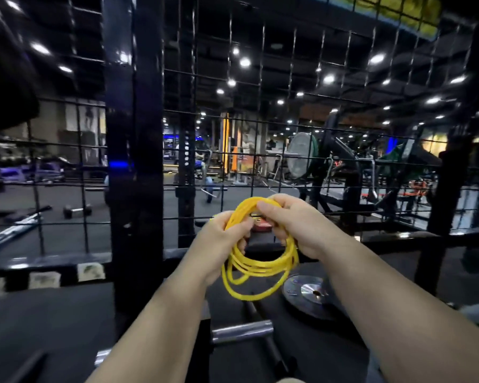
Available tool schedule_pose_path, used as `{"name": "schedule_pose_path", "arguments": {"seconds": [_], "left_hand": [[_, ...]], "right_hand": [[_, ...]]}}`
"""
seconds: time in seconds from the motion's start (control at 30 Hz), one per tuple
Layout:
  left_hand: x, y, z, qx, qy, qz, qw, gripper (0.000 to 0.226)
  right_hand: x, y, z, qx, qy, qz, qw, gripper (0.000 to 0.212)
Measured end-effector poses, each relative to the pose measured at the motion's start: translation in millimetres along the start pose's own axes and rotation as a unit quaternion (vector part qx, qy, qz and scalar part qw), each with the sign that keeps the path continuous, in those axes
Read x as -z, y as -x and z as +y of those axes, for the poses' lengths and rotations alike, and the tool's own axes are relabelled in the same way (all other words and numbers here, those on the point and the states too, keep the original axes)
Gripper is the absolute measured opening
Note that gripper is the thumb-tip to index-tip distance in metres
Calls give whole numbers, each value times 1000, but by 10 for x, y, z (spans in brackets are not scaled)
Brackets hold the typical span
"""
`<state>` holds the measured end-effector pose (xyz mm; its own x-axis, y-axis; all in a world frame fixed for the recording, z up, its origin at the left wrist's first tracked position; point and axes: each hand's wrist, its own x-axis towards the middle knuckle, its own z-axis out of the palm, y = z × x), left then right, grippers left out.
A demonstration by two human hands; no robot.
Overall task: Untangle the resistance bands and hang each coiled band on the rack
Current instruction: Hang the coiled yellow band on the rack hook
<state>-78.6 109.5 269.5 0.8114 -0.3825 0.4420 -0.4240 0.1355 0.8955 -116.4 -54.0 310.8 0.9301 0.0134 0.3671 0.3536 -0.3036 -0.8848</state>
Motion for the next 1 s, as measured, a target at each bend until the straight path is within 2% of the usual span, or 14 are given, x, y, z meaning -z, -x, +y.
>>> {"name": "schedule_pose_path", "arguments": {"seconds": [0.2, 0.33, 0.57, 0.67, 0.73, 0.87, 1.0], "left_hand": [[300, -60, 113, -24, 10, 56, 998, 20], [379, -176, 198, -33, -85, 142, 986, 30], [422, -408, 166, -57, -210, 233, 948, 13], [411, -447, 99, -77, -223, 255, 938, 6], [408, -459, 58, -83, -237, 257, 933, 11], [410, -458, -16, -82, -237, 256, 934, 12], [419, -401, -102, -49, -177, 272, 945, 21]], "right_hand": [[-304, -378, -110, 19, 2, 6, 1000, 22], [-425, -575, -201, 31, 0, 28, 999, 25], [-527, -821, -206, 55, 62, 82, 993, 28], [-537, -876, -155, 44, 51, 76, 995, 21], [-537, -898, -117, 30, 21, 69, 997, 20], [-554, -920, -27, -30, -54, 43, 997, 26], [-620, -854, 95, -86, -94, 12, 992, 36]]}}
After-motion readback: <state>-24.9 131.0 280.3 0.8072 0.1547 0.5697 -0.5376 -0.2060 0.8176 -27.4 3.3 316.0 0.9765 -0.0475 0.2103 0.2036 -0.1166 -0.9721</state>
